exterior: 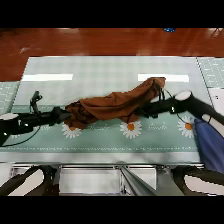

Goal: Fold the shirts.

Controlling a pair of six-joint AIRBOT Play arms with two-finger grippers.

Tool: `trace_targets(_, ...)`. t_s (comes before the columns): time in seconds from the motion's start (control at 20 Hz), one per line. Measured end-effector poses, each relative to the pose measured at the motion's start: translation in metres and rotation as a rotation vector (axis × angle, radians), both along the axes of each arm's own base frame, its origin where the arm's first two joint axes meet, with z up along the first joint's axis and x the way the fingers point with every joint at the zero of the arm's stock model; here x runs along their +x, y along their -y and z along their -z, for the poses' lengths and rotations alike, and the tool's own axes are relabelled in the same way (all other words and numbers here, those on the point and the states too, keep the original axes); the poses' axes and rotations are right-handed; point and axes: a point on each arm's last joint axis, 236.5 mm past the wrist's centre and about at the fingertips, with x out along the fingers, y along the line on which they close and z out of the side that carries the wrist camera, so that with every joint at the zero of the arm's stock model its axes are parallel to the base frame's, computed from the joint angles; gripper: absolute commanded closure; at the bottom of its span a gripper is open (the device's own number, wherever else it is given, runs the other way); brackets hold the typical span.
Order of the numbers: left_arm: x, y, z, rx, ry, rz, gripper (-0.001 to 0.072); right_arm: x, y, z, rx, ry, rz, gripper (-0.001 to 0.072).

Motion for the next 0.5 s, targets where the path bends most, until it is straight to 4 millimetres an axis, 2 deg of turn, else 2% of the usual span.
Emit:
trace_targets(0.05,0.013,-0.007,-0.017,-0.010,0.045,-0.016,0.0689,0.021,-0.002,-0.028,0.021,0.071,-0.018,0.0691)
trace_targets(0.1,0.028,-0.015,-0.041,-0.026,0.106,-0.031,0.0689,0.043,0.001,-0.057,0.024,0.146,-0.028,0.0691)
trace_targets(0.15,0.045,-0.024,-0.068,-0.035,0.173,-0.049,0.0689,0.066,0.007,-0.094,0.023,0.236,-0.029,0.0692)
trace_targets(0.25,0.078,-0.044,-0.139,-0.042,0.331,-0.091,0.0689,0.103,0.028,-0.172,-0.008,0.413,-0.012,0.0692)
trace_targets(0.3,0.087,-0.050,-0.173,-0.036,0.398,-0.092,0.0689,0.119,0.043,-0.216,-0.034,0.514,0.014,0.0691)
trace_targets(0.4,0.102,-0.060,-0.251,-0.014,0.553,-0.102,0.0690,0.132,0.075,-0.298,-0.099,0.689,0.056,0.0691)
trace_targets(0.5,0.103,-0.064,-0.320,0.046,0.679,-0.092,0.0690,0.125,0.105,-0.365,-0.159,0.826,0.110,0.0691)
